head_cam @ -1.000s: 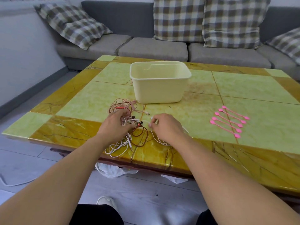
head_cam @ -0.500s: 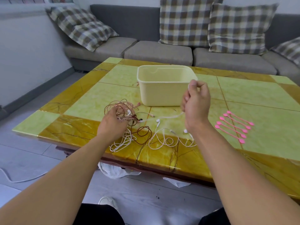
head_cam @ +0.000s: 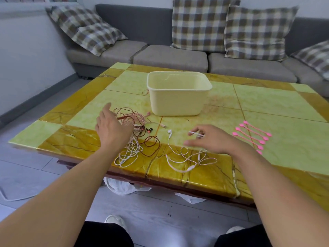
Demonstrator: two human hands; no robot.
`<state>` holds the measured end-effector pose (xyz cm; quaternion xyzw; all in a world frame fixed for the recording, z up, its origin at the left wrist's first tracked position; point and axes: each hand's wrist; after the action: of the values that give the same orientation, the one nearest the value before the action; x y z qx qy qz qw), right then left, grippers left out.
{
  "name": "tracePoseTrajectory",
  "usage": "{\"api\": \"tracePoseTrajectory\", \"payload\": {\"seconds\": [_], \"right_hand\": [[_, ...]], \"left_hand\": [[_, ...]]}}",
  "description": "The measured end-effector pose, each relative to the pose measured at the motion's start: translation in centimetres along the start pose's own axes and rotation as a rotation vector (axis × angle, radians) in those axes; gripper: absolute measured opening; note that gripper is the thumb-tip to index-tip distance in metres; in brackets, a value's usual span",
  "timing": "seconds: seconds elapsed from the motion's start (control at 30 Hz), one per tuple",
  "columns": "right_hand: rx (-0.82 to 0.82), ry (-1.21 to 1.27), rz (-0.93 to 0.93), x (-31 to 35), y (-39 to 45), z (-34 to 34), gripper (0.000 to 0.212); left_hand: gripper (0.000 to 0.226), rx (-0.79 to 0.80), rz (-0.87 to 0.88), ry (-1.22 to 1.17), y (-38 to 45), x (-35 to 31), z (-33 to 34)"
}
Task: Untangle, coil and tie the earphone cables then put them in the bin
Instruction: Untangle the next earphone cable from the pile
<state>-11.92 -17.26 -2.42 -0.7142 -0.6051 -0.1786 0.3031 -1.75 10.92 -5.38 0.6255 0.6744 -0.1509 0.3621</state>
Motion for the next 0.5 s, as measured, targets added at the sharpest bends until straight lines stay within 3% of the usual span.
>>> {"api": "tracePoseTrajectory", "payload": {"seconds": [0.07,0.13,0.2,0.27,0.37,0.5], "right_hand": [[0.142,-0.119,0.013,-0.4,-0.5,0.5,0.064],[0.186,-0.221,0.001,-0.7,-0.7,1.2,0.064],[0.175,-0.283,-0.007,-1.2,-0.8,1.5,0.053],[0.140,-0.271,-0.019,-1.7,-0.8,1.4,0.040],[0.081,-0.164,-0.029,-2.5,-0.9,0.8,0.028],[-0.094,0.066,-0.055,-2.9,-1.3,-0.3,0.012]], "left_hand": [[0.084,-0.063,0.077,-0.012,-0.4,-0.8,-0.1],[0.056,-0.045,0.251,-0.053,-1.3,-1.9,-0.1],[0.029,0.141,0.386,-0.092,-2.3,-3.2,0.3],[0.018,0.453,0.447,-0.033,-3.7,-4.2,1.0],[0.022,0.723,0.452,0.161,-5.9,-5.4,2.9],[0.046,0.749,0.457,0.278,-7.9,-6.6,5.4]]}}
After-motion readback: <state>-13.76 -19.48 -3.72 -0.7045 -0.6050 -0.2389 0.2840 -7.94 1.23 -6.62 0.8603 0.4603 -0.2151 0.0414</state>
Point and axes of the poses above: each hand's wrist, its own y-axis towards the middle knuckle, its own z-axis out of the palm, x = y × z, and after that the axes turned 2 degrees about y, right-handed
